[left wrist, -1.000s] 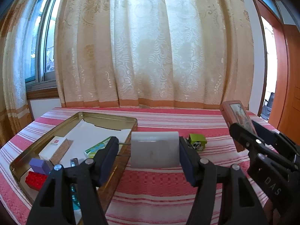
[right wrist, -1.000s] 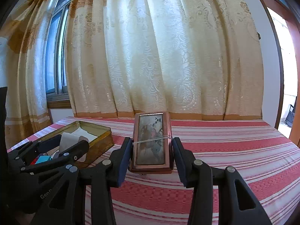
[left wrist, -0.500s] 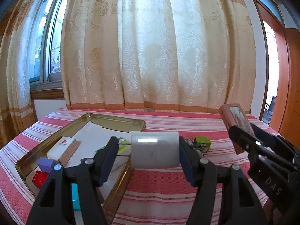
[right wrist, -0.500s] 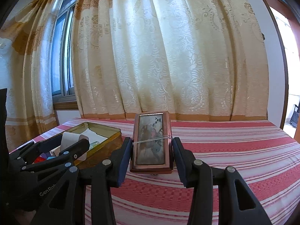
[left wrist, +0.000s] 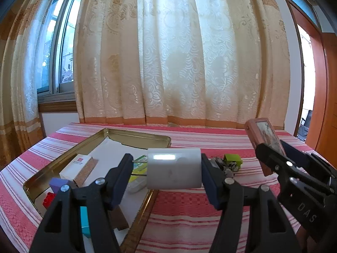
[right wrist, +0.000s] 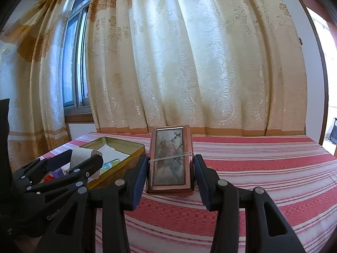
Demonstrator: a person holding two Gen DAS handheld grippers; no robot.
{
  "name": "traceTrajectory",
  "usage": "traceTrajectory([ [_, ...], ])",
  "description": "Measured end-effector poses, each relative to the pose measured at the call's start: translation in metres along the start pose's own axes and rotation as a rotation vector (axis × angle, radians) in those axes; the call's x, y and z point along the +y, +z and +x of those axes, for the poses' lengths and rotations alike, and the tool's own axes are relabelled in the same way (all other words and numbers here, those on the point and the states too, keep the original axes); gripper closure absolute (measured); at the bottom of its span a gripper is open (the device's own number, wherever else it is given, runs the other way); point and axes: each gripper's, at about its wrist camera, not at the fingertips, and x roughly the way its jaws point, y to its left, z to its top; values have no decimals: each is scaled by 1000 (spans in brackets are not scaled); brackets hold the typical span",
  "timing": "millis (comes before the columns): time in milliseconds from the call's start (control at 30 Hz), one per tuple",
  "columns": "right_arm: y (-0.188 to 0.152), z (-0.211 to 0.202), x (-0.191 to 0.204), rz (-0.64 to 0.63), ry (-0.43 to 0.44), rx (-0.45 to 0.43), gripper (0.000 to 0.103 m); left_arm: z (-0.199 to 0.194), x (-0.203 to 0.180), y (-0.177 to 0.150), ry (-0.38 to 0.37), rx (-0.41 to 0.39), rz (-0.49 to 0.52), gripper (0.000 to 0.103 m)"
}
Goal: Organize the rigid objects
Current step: 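Carry the white block over the tray with the left tool while the right tool carries the picture box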
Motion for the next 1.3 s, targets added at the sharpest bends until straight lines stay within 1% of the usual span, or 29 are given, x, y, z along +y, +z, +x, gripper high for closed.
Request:
traceTrajectory([
  [667,-1,3,19,-22,37,4,56,-4,16,0,21,-11,-23,40],
  [933,-2,3,26,-20,52,2,56,-5,18,0,24,-19,-9,40],
  [1300,-1,5,32,-25,64,5,56,-5,26,1,28,-14,-29,40],
])
